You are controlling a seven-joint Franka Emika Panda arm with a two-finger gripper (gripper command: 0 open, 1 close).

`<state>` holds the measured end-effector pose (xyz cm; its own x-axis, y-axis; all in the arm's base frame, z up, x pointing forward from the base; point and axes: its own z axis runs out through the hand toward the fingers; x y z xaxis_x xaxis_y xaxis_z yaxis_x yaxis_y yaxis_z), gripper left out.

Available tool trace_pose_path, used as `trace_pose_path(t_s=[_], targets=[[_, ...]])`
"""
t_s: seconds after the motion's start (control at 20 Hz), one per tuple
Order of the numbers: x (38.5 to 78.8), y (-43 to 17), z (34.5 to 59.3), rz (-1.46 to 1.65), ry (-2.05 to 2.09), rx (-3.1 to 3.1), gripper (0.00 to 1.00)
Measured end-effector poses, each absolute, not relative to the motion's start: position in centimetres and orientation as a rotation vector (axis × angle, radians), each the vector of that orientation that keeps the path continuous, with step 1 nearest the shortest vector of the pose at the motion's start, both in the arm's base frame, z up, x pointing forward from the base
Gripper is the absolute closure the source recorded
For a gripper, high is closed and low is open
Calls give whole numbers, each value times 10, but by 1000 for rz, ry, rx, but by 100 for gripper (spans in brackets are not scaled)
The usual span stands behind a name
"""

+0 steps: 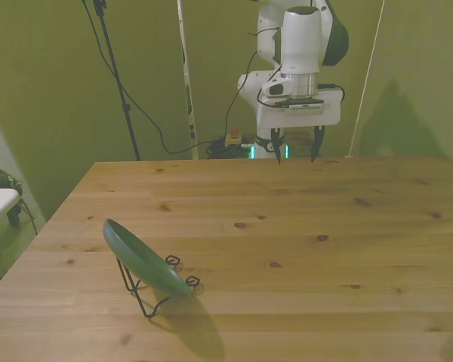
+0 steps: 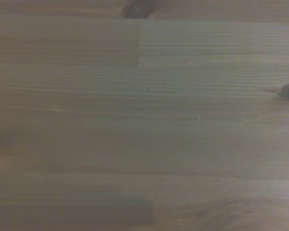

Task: Unload the plate

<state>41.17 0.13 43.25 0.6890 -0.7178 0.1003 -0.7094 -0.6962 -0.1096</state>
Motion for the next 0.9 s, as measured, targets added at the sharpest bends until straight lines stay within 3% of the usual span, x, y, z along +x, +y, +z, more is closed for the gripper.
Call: trace_pose_path(t_s=[0.3, 0.9], targets=[[415, -29, 441, -269, 1300, -2807, 0], [455, -193, 506, -497, 1632, -2601, 0]])
